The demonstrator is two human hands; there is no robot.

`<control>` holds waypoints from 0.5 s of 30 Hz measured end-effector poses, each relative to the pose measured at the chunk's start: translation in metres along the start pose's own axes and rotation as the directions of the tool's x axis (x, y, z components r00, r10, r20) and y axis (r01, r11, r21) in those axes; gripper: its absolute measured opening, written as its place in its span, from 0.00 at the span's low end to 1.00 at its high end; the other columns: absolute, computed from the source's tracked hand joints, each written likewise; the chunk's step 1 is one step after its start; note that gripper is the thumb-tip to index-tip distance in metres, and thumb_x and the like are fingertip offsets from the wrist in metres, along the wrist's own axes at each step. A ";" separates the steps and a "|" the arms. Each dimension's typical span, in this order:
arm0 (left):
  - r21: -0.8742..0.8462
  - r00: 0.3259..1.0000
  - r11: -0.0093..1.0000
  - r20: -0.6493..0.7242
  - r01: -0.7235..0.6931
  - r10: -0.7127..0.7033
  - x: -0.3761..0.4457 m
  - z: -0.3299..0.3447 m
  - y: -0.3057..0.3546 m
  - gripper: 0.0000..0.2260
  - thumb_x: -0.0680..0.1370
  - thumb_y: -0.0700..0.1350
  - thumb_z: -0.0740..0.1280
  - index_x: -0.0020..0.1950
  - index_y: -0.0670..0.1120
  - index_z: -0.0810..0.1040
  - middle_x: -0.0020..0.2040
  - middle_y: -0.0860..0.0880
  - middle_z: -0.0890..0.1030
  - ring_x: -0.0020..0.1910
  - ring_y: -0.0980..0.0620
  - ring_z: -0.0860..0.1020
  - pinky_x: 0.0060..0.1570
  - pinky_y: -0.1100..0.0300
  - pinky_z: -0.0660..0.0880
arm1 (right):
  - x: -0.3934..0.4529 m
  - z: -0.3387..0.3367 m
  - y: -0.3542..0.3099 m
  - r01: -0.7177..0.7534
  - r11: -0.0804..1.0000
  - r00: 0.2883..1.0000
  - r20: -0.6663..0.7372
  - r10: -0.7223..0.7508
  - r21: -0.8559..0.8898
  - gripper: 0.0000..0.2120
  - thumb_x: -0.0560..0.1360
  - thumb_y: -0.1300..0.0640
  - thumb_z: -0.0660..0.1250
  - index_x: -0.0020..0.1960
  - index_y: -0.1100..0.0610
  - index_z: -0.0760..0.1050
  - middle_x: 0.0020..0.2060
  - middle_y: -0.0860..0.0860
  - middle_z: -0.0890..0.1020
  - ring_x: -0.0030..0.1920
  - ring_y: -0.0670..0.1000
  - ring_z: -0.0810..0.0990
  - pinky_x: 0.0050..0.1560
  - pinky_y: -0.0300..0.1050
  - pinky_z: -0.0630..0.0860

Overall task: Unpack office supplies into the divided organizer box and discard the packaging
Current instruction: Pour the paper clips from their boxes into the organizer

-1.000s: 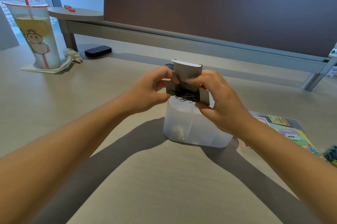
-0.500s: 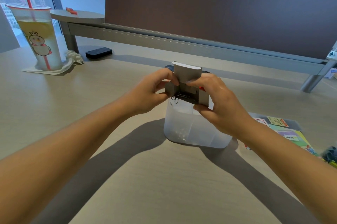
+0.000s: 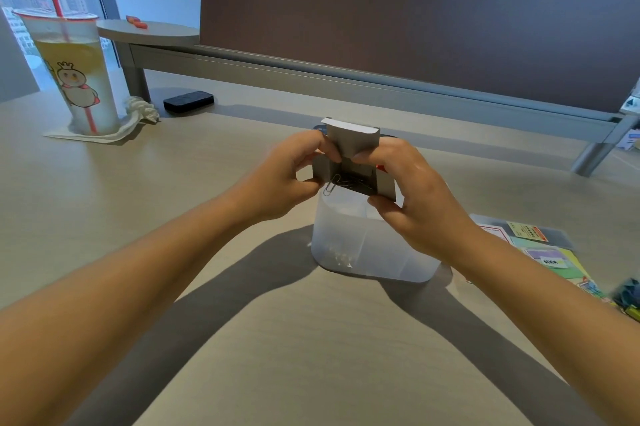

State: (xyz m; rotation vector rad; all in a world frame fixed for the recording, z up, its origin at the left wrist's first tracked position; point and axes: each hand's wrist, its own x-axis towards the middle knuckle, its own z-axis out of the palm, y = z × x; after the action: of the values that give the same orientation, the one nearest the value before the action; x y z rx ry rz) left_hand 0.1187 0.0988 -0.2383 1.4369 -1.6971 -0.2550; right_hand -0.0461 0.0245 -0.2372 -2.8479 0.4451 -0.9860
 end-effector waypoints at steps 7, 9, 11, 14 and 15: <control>-0.001 0.996 0.998 -0.054 -0.068 0.068 -0.005 0.004 0.002 0.19 0.71 0.29 0.64 0.55 0.49 0.68 0.57 0.52 0.69 0.58 0.57 0.69 0.53 0.84 0.63 | -0.002 0.000 0.001 0.070 0.997 0.997 -0.012 -0.071 -0.041 0.24 0.64 0.64 0.65 0.56 0.53 0.63 0.57 0.62 0.76 0.55 0.63 0.76 0.58 0.36 0.61; 0.015 0.995 0.997 -0.068 -0.072 0.073 -0.007 0.004 0.001 0.19 0.71 0.30 0.64 0.58 0.46 0.69 0.57 0.52 0.70 0.58 0.56 0.69 0.54 0.83 0.63 | -0.002 0.000 -0.001 0.084 0.995 0.996 -0.012 -0.085 -0.053 0.24 0.64 0.63 0.66 0.57 0.54 0.63 0.57 0.63 0.76 0.55 0.63 0.76 0.58 0.38 0.62; 0.025 0.995 0.998 -0.082 -0.063 0.065 -0.008 0.003 -0.001 0.16 0.72 0.30 0.64 0.57 0.42 0.72 0.57 0.50 0.71 0.57 0.54 0.70 0.54 0.82 0.63 | -0.001 0.000 -0.002 0.094 0.994 0.996 -0.005 -0.094 -0.047 0.24 0.64 0.62 0.66 0.57 0.54 0.62 0.58 0.63 0.76 0.55 0.63 0.76 0.58 0.41 0.64; 0.028 0.994 0.998 -0.096 -0.051 0.053 -0.010 0.001 -0.002 0.13 0.72 0.30 0.64 0.55 0.39 0.74 0.56 0.49 0.73 0.56 0.53 0.72 0.55 0.80 0.65 | 0.000 -0.002 -0.005 0.088 0.996 0.996 -0.011 -0.088 -0.018 0.25 0.63 0.61 0.66 0.57 0.53 0.62 0.59 0.63 0.74 0.56 0.62 0.75 0.58 0.43 0.66; 0.026 0.994 0.998 -0.096 -0.052 0.055 -0.010 0.001 -0.002 0.13 0.72 0.30 0.64 0.54 0.39 0.74 0.55 0.49 0.73 0.56 0.52 0.73 0.55 0.79 0.66 | 0.001 -0.002 -0.006 0.090 0.996 0.996 -0.017 -0.090 -0.017 0.25 0.63 0.61 0.66 0.57 0.53 0.62 0.59 0.63 0.74 0.57 0.62 0.75 0.57 0.43 0.66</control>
State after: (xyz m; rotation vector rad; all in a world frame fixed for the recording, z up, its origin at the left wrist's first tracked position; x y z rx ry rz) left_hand 0.1190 0.1069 -0.2444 1.3961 -1.6622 -0.1349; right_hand -0.0457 0.0299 -0.2339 -2.8986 0.3307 -1.0284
